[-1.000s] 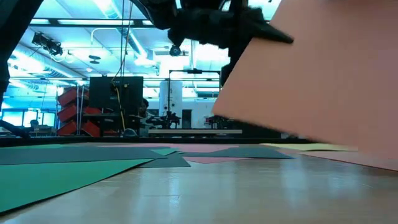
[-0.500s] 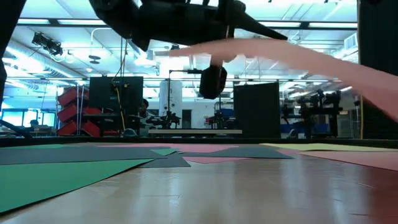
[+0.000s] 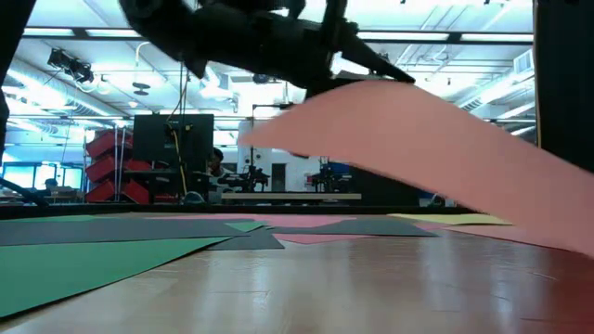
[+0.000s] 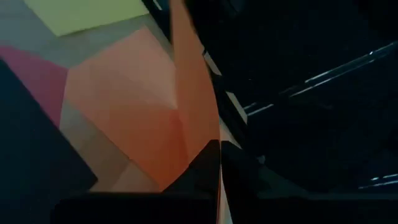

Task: Organize paper
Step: Stack the orange colored paper on top of the orange colored papers

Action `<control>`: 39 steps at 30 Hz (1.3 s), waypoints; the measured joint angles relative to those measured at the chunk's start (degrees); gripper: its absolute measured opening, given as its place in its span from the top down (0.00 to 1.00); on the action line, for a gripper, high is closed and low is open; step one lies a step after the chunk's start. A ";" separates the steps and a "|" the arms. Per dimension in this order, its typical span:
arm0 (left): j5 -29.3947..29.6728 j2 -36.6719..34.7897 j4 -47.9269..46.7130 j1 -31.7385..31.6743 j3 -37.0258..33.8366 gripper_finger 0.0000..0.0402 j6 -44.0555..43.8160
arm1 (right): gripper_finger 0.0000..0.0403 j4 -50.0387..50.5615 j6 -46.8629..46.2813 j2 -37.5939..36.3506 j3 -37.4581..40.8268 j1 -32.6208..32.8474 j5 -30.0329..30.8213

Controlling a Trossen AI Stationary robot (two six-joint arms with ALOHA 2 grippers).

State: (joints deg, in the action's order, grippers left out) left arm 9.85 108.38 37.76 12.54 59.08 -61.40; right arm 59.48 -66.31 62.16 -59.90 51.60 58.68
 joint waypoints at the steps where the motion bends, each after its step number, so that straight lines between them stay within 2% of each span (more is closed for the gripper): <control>1: 0.82 0.00 1.21 0.49 -1.02 1.00 -0.65 | 0.84 1.18 -2.77 1.29 0.00 1.14 0.96; 8: 3.92 0.04 4.54 2.35 -4.73 1.00 -3.24 | 0.88 0.83 -25.86 11.05 4.70 7.35 1.10; 14: 7.24 0.84 5.74 3.37 -4.78 1.00 -3.21 | 0.89 -7.73 -42.91 21.73 7.99 14.42 7.48; 17: 9.05 1.99 6.45 4.02 -4.78 1.00 -3.69 | 0.91 -7.95 -47.49 27.48 7.04 15.00 1.26; 20: 12.34 3.37 7.82 4.87 -4.82 1.00 -4.73 | 0.93 -8.09 -48.08 32.13 5.63 14.41 -8.15; 23: 15.23 4.49 9.69 5.59 -4.89 1.00 -5.13 | 0.95 -8.25 -45.95 34.27 4.18 14.39 -13.66; 28: 17.71 5.70 10.08 6.23 -4.93 1.00 -6.35 | 0.97 -8.18 -42.00 33.34 3.31 14.79 -19.64; 35: 20.12 6.01 10.60 6.33 -4.93 1.00 -6.39 | 1.00 -7.02 -41.63 32.90 3.21 13.85 -26.52; 39: 24.11 6.25 10.53 6.40 -4.91 1.00 -7.79 | 0.99 -6.98 -42.83 33.03 3.23 13.01 -28.08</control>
State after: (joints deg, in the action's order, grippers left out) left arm 33.96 114.62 48.30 18.94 54.17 -69.19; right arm 52.50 -109.14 95.20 -56.67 64.62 30.60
